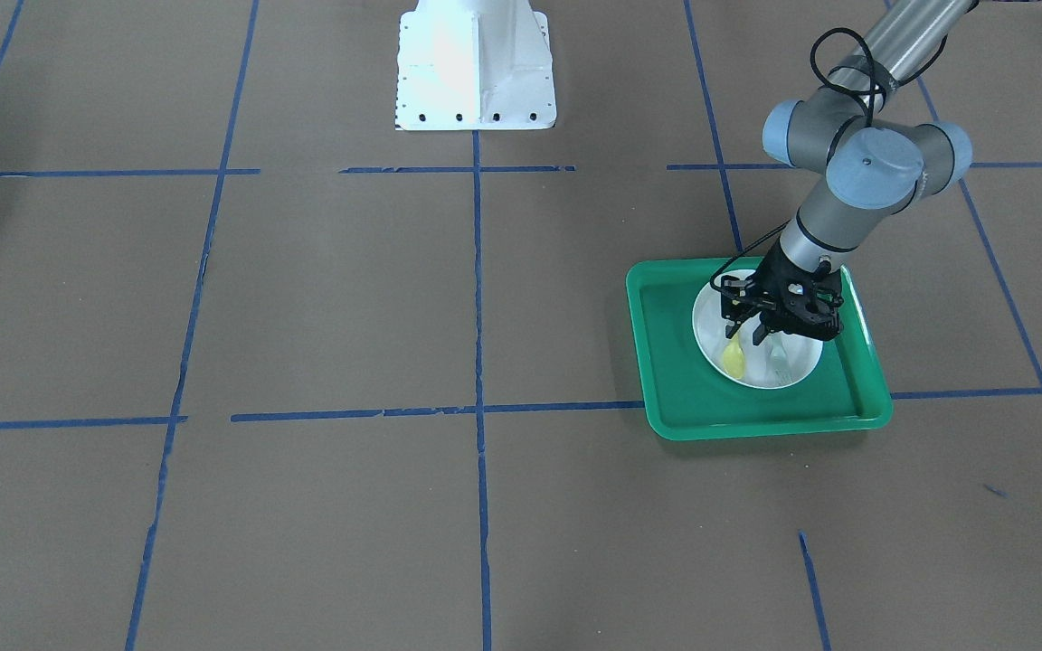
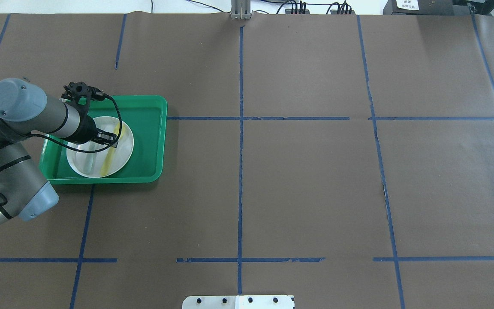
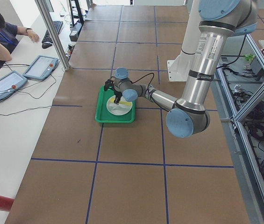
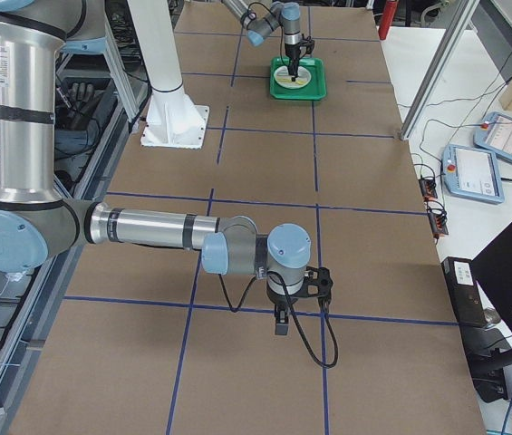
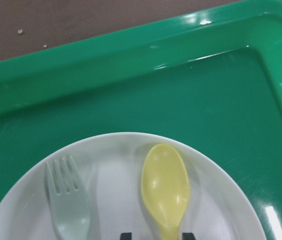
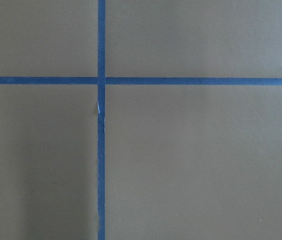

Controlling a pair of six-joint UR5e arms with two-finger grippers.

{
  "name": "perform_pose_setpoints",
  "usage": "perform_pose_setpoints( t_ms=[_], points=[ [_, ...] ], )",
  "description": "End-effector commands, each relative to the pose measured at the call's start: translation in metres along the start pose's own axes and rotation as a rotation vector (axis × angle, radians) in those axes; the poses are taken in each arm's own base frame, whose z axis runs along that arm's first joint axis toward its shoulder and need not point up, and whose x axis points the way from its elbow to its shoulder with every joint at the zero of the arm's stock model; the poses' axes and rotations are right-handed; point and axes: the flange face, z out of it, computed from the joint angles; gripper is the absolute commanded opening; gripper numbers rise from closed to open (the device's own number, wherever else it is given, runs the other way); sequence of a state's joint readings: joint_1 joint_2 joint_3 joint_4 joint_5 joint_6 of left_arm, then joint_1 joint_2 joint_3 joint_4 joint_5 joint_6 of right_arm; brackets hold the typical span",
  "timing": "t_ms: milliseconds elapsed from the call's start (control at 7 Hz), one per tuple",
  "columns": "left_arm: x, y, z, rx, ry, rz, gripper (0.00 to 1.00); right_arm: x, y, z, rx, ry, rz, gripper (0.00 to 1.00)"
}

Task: Place spoon
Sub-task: 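Lower the left gripper and close it on the yellow spoon handle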

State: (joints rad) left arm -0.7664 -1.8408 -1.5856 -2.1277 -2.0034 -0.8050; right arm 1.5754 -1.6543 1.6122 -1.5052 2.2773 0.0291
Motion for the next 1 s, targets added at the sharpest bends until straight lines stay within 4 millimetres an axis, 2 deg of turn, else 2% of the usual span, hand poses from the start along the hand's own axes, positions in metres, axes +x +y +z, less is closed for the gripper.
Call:
perform_pose_setpoints(
  t_ms=[0,429,571,714,857],
  points=[
    [0.0057,0.0052,0.0051,-0.011,0.004,-0.018,0.44,0.0002,0.0004,0.0003,0.000,-0.001,0.000,1.00],
    [0.0102,0.0090,0.0085,-0.019,0.007,-0.030,0.40,0.0003,0.0005,0.0004,-0.002,-0.001,0.001,1.00],
    [0.0094,0.0096,0.0088,-0.020,0.006,-0.030,0.30,0.0002,0.0004,0.0003,0.000,-0.001,0.000,1.00],
    [0.0093,0.0097,0.0089,-0.021,0.005,-0.031,0.03,0.0002,0.0004,0.0003,0.000,-0.001,0.000,1.00],
    [0.0071,0.0118,0.0088,-0.023,0.003,-0.032,0.00,0.0003,0.0005,0.0004,-0.002,-0.001,0.001,1.00]
  ],
)
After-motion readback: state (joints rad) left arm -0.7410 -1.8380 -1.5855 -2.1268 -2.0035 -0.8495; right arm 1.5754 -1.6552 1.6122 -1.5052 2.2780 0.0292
